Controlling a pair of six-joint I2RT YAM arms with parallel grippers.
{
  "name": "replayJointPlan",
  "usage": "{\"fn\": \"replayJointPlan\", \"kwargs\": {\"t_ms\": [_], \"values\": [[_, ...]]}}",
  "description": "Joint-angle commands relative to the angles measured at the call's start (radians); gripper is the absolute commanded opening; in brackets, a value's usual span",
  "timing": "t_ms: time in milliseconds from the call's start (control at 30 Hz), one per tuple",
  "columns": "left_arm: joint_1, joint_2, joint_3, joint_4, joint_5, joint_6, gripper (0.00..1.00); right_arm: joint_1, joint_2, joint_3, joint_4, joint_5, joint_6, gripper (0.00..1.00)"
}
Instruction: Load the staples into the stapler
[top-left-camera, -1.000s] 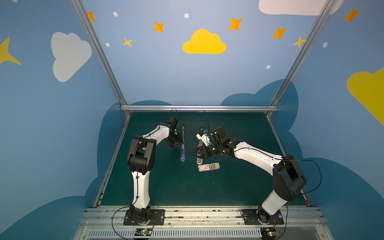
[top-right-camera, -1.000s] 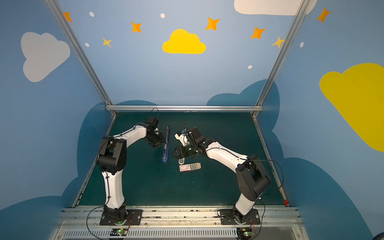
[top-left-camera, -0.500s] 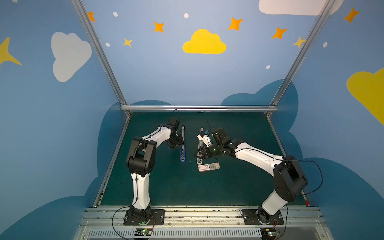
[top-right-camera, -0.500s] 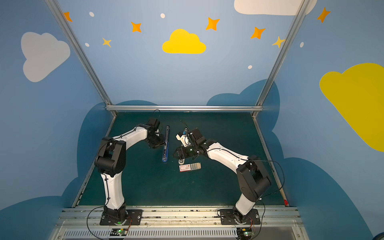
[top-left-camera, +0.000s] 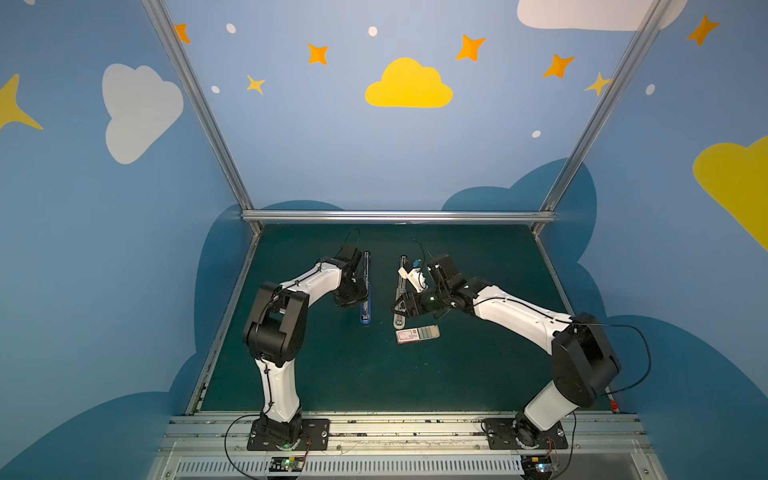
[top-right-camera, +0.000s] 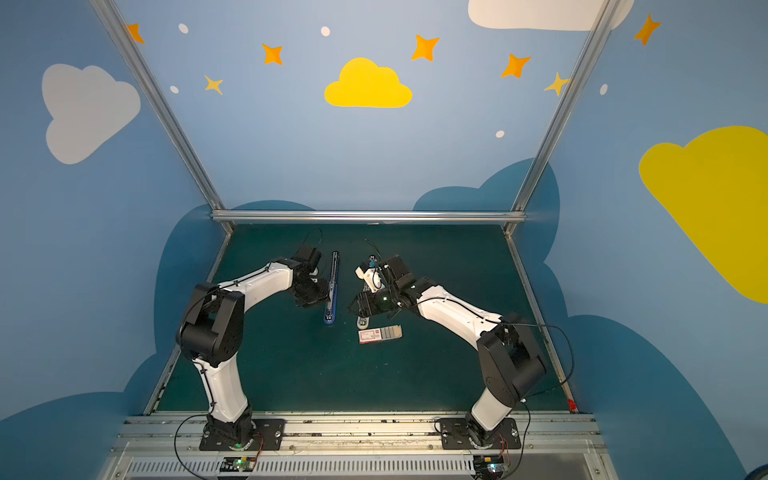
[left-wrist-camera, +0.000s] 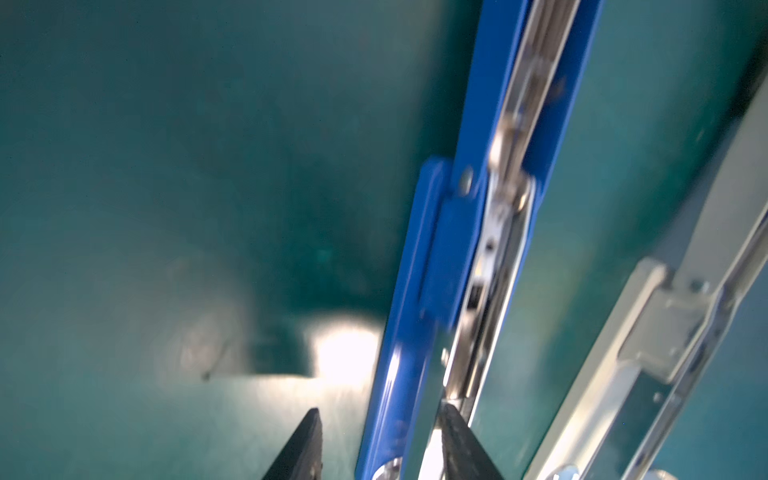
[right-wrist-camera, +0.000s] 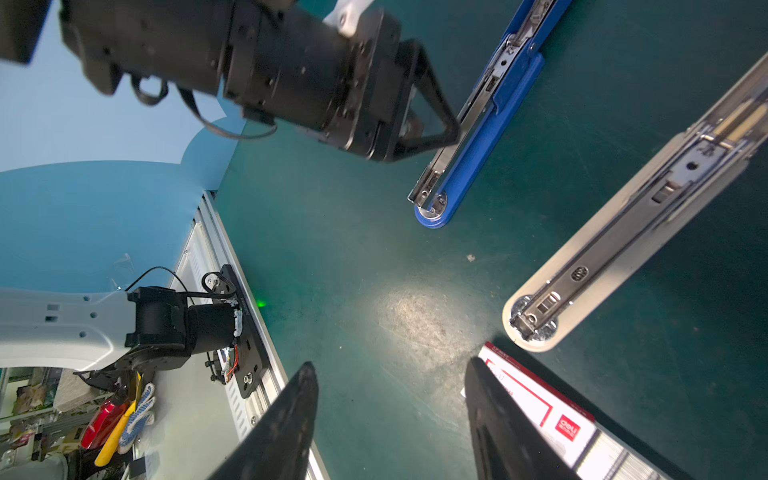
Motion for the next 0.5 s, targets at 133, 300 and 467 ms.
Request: {"fn": "replayJointPlan", "kwargs": {"t_ms": [133,300,467], "values": [[-0.025,-0.115,-0.102,-0.060,-0.039,-0.027,0.46,-0.007,-0.036,-0.013,0.006,0.005,0.003,0.57],[-0.037,-0.212,-0.123,-0.074,-0.045,-0.038,0.49,-0.009,-0.040,-0.016,0.000,0.009,0.003,0.58],[-0.070,-0.211,-0.090,-0.058,-0.057,-0.047,0.55,-0.012,-0.051,-0.021,-0.004,0.010,0.006,0.58]]}}
